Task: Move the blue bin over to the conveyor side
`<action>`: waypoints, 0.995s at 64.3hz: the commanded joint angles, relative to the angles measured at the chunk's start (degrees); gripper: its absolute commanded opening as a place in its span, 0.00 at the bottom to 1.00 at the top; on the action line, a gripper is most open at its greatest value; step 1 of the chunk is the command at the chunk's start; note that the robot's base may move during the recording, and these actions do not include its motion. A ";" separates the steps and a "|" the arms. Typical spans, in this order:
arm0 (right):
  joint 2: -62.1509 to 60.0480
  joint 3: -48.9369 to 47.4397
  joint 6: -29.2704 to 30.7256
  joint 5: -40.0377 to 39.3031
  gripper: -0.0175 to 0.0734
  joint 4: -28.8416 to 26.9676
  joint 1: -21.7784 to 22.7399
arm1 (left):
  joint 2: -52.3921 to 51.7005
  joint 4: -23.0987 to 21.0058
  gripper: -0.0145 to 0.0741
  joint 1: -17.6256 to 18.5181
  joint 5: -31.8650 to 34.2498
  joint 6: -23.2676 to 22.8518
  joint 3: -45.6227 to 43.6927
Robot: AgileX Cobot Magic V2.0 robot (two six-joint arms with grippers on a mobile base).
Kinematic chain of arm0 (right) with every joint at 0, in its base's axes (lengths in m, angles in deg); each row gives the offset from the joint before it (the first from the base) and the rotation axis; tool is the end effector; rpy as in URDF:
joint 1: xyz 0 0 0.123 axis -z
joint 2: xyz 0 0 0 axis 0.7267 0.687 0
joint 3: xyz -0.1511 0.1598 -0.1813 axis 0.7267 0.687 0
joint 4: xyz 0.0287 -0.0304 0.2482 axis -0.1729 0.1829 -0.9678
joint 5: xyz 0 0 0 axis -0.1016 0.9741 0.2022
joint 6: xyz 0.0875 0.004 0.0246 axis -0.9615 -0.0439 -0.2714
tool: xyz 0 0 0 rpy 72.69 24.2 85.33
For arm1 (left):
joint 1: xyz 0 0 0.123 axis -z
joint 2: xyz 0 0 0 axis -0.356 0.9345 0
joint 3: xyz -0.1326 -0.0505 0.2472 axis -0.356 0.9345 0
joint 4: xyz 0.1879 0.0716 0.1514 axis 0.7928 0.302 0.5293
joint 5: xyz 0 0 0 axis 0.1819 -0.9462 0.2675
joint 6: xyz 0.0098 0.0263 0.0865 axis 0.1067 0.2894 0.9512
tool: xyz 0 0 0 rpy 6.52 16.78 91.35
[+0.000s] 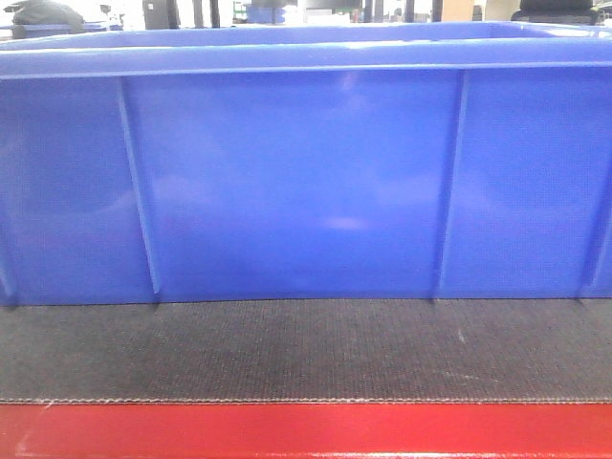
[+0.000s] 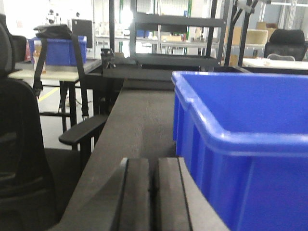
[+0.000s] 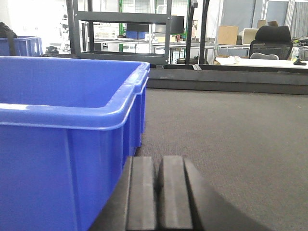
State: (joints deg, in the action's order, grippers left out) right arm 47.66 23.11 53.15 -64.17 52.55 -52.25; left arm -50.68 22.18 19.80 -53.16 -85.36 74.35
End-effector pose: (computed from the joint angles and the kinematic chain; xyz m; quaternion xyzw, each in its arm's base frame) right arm 0.0565 0.0055 0.2115 -0.0312 0.6831 0.0387 0.7286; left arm 0.0546 0.0016 0.2319 -0.0136 0.6905 0.0037 0.7232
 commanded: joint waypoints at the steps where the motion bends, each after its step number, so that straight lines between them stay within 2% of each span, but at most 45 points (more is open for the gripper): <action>1: -0.36 0.02 -0.02 -0.94 0.09 0.14 -0.17 | -1.69 -0.69 0.13 0.47 1.19 0.49 1.80; 11: -0.36 0.02 -0.02 -0.94 0.09 0.14 -0.17 | -1.69 -0.81 0.13 -0.99 4.11 0.49 4.89; 15: -0.36 0.02 -0.02 -0.94 0.09 0.14 -0.17 | -1.69 -0.81 0.13 -1.00 7.86 0.49 4.98; 64: -0.36 0.02 -0.02 -0.94 0.09 0.14 -0.17 | -1.69 -0.81 0.13 -1.00 6.69 0.49 4.98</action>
State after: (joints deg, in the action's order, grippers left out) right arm 47.54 23.11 53.15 -64.17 52.55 -52.25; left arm -52.12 21.64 18.89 -47.51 -85.15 79.39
